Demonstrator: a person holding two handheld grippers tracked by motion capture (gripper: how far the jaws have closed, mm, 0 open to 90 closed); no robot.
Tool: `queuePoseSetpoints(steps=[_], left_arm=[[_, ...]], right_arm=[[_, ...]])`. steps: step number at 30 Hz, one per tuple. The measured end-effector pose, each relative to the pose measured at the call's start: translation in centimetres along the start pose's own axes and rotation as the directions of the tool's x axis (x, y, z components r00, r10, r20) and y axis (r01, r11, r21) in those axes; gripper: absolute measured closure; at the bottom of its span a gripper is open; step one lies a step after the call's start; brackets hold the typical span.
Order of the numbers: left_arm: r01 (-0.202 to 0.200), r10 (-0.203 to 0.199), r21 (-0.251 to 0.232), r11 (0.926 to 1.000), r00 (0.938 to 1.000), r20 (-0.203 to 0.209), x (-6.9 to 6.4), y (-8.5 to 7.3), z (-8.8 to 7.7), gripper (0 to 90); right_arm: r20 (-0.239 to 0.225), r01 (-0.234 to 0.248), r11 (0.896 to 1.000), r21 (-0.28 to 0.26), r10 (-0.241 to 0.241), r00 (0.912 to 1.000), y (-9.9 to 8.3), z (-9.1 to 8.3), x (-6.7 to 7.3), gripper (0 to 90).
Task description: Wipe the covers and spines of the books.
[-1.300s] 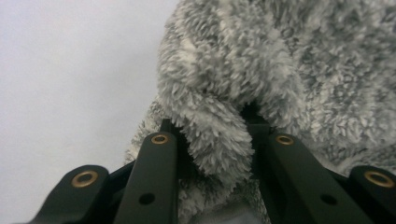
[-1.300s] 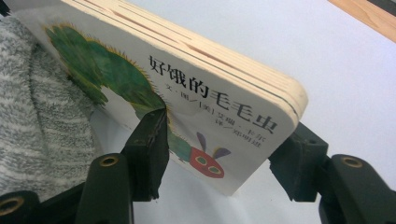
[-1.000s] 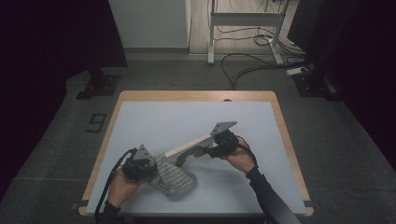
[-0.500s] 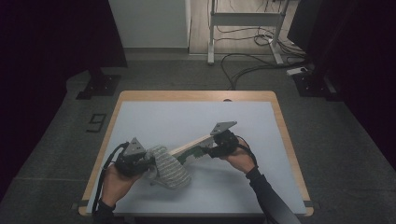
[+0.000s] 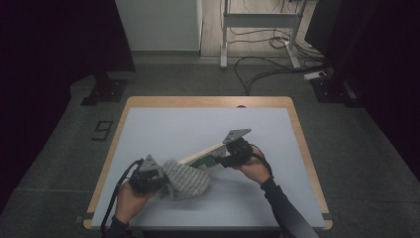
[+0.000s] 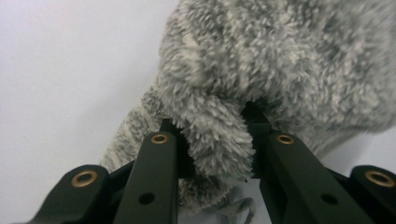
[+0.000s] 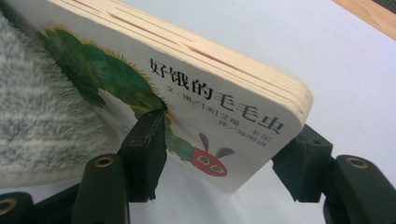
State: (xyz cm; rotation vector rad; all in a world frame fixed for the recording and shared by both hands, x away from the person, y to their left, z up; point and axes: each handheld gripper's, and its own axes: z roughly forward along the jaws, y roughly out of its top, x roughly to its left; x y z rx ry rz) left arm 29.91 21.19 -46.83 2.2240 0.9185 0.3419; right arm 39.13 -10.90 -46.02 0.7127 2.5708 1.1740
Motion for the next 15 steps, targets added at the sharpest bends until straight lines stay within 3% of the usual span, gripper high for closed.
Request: queuePoseSetpoints(steps=[9,15], left_arm=[[-0.001,0.001,0.071,0.9975,1.0000,-0.008,-0.4,-1.5,2.5,72.9],[0.012,-0.012,0.059,0.9982,0.9999,-0.004,-0.3,-2.0,3.2,73.0]], right_arm=[[0.002,0.000,1.000,-0.001,0.000,1.0000,0.0,0.0,0.0,38.1],[0.002,0.000,1.000,0.000,0.000,1.0000,0.0,0.0,0.0,38.1]])
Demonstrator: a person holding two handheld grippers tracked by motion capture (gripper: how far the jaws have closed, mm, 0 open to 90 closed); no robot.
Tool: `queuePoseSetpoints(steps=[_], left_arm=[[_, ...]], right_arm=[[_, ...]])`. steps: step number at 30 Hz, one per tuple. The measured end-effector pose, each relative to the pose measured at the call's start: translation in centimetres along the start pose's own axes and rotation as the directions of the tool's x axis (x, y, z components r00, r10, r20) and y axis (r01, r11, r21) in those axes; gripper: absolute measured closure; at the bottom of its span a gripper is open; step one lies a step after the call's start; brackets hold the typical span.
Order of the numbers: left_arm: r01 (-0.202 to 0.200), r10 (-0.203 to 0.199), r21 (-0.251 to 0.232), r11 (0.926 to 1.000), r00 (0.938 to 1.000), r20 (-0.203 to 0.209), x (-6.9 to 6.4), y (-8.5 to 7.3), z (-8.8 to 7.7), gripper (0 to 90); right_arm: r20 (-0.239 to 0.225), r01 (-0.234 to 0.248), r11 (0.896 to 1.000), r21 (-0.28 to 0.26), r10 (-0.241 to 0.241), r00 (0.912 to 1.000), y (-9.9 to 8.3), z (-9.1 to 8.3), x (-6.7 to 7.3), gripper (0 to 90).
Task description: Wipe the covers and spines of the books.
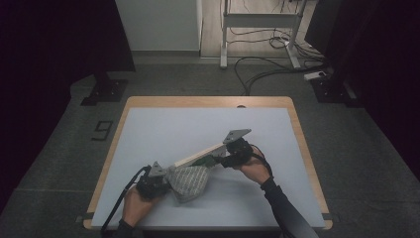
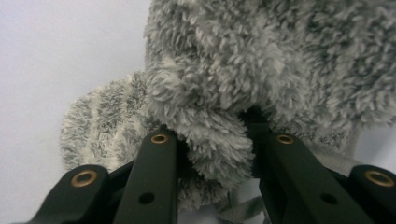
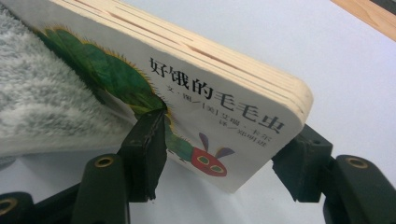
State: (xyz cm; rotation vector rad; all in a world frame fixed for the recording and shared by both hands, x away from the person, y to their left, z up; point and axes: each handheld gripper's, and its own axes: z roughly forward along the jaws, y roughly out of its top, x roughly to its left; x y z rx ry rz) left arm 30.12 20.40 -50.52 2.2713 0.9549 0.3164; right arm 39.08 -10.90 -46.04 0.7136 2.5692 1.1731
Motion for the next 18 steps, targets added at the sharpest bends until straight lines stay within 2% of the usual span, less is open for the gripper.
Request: queuePoseSetpoints(steps=[6,18], left_arm=[[-0.005,0.005,-0.013,0.9999,1.0000,0.003,0.1,0.4,-0.6,73.1],[-0.031,0.029,-0.110,0.9935,0.9995,-0.015,0.0,3.1,-5.2,73.1]], right_arm=[[0.002,0.002,1.000,-0.001,-0.002,1.0000,0.0,0.0,0.0,38.1],[0.003,0.003,1.000,0.005,-0.003,1.0000,0.0,0.0,0.1,38.0]])
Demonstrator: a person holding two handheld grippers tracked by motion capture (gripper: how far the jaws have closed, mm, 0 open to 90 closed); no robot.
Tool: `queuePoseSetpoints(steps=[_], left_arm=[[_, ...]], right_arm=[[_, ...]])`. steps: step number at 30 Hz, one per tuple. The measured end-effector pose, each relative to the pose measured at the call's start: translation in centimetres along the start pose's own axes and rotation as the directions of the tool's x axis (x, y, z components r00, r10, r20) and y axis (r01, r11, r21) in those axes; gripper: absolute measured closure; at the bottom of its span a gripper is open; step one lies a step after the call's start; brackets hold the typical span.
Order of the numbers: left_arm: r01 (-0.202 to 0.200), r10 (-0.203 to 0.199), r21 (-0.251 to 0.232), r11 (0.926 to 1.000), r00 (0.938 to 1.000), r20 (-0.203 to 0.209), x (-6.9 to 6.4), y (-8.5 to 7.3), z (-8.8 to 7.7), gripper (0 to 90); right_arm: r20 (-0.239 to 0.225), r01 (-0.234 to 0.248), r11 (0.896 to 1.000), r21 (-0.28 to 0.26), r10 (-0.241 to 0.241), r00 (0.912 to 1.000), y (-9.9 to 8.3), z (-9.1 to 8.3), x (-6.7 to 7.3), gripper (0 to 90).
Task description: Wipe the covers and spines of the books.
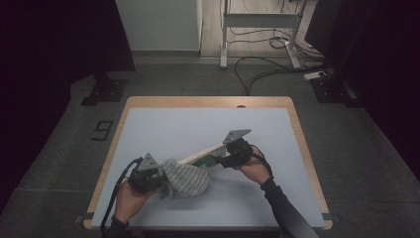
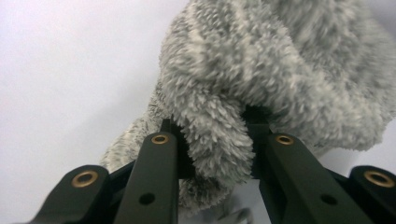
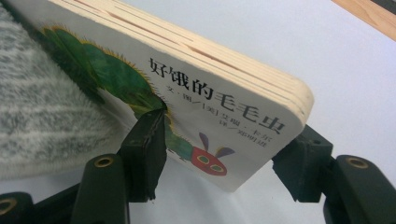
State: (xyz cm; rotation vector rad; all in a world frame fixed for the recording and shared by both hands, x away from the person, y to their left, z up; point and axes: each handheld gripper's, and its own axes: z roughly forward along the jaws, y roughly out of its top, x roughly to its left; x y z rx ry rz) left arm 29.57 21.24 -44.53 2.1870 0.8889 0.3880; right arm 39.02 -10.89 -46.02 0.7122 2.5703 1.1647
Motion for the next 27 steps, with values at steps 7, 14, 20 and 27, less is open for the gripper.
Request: queuePoseSetpoints(steps=[7,14,20,27], left_arm=[[0.005,-0.005,-0.011,0.9999,1.0000,0.006,0.6,0.2,-1.0,72.9],[0.063,-0.063,0.006,0.9980,0.9977,-0.024,3.0,-0.8,-2.1,72.7],[0.094,-0.093,0.016,0.9954,0.9936,-0.064,4.9,-0.9,-3.2,72.7],[0.118,-0.114,0.028,0.9926,0.9872,-0.111,6.7,-0.2,-3.9,72.6]], right_arm=[[0.002,0.000,1.000,-0.002,0.000,1.0000,0.0,0.0,0.0,38.0],[0.003,-0.001,1.000,-0.005,0.001,1.0000,-0.1,0.0,0.0,38.4],[0.003,-0.002,1.000,-0.006,0.002,1.0000,-0.1,0.0,0.0,38.4],[0.002,-0.004,1.000,-0.009,0.004,1.0000,-0.1,0.0,0.0,38.4]])
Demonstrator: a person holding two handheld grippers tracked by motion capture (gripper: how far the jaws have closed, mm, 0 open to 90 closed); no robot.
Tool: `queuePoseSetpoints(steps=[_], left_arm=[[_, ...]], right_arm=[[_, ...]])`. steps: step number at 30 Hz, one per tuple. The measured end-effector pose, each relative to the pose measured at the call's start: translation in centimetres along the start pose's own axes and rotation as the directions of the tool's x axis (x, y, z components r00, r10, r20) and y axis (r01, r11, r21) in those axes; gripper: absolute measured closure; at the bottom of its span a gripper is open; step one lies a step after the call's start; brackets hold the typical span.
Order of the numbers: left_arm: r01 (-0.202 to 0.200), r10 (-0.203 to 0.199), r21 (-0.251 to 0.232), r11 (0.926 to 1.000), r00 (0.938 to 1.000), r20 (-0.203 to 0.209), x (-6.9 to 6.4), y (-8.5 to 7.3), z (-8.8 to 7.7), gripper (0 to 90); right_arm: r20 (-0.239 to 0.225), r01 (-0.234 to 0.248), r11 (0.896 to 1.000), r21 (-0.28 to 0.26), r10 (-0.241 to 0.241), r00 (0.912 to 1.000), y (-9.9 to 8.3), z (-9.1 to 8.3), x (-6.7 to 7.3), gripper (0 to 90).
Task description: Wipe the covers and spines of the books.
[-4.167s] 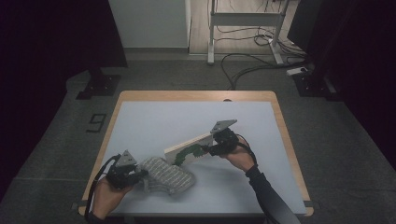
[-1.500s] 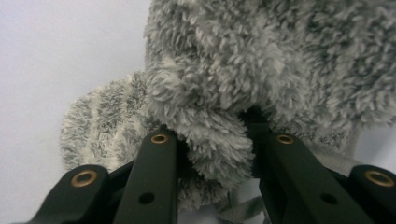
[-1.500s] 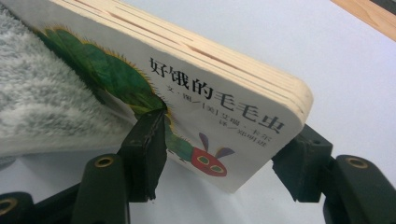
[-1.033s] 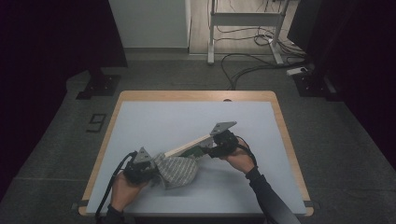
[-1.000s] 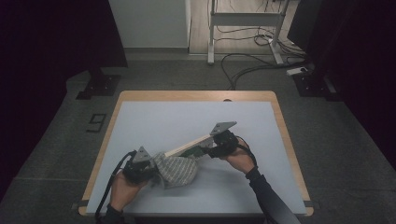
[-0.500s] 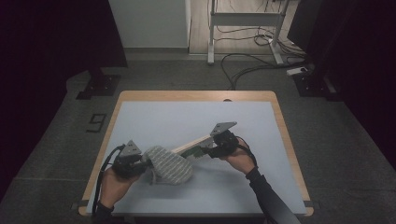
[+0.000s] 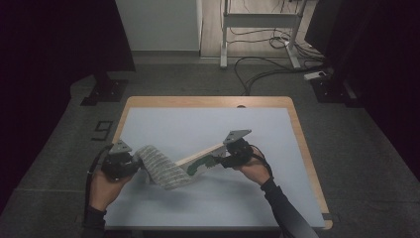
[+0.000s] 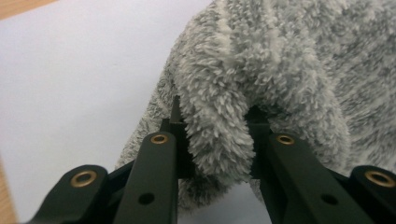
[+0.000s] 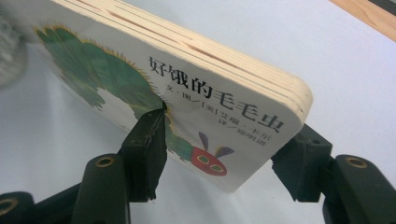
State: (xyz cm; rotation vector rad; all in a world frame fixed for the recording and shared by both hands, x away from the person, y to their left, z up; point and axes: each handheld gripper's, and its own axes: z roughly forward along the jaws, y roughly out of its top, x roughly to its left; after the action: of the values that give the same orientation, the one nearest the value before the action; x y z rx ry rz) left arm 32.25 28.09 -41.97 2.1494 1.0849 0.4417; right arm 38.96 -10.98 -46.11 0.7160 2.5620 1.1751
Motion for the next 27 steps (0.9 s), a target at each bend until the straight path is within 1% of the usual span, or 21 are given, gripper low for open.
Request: queuePoseSetpoints(steps=[4,6,11,15,18,22,24,25,27], left_arm=[[0.023,-0.023,0.012,0.9997,0.9993,-0.031,1.2,0.5,0.0,72.6],[0.029,-0.028,0.021,0.9994,0.9986,-0.045,1.8,0.8,0.0,72.6],[0.049,-0.046,0.037,0.9981,0.9952,-0.087,3.0,1.5,0.4,72.6],[0.048,-0.041,0.055,0.9973,0.9913,-0.125,3.5,2.2,0.9,72.4],[0.046,-0.037,0.066,0.9968,0.9889,-0.144,3.7,2.6,1.5,72.2],[0.059,-0.047,0.074,0.9955,0.9877,-0.149,4.1,2.9,2.6,72.0],[0.055,-0.042,0.088,0.9946,0.9881,-0.148,4.2,2.9,3.3,71.9],[0.055,-0.041,0.092,0.9943,0.9885,-0.145,4.2,2.9,3.6,71.7],[0.059,-0.048,0.092,0.9940,0.9910,-0.125,4.2,2.9,4.4,71.4]], right_arm=[[0.000,-0.001,1.000,0.002,0.001,1.0000,0.0,0.0,0.0,38.4],[0.000,0.000,1.000,0.003,0.000,1.0000,0.0,0.0,0.0,38.5],[0.000,0.000,1.000,0.003,0.000,1.0000,0.0,0.0,0.0,38.6],[0.000,-0.001,1.000,0.002,0.001,1.0000,0.0,0.0,0.0,38.6],[0.000,-0.001,1.000,0.004,0.001,1.0000,0.0,-0.1,0.0,38.7],[-0.001,0.000,1.000,0.003,0.000,1.0000,0.0,-0.1,0.1,38.9],[-0.001,-0.001,1.000,0.003,0.001,1.0000,-0.1,-0.1,0.1,38.9],[-0.001,0.000,1.000,0.003,0.000,1.0000,-0.1,-0.1,0.1,38.9],[-0.001,-0.001,1.000,0.002,0.001,1.0000,-0.1,-0.1,0.1,39.0]])
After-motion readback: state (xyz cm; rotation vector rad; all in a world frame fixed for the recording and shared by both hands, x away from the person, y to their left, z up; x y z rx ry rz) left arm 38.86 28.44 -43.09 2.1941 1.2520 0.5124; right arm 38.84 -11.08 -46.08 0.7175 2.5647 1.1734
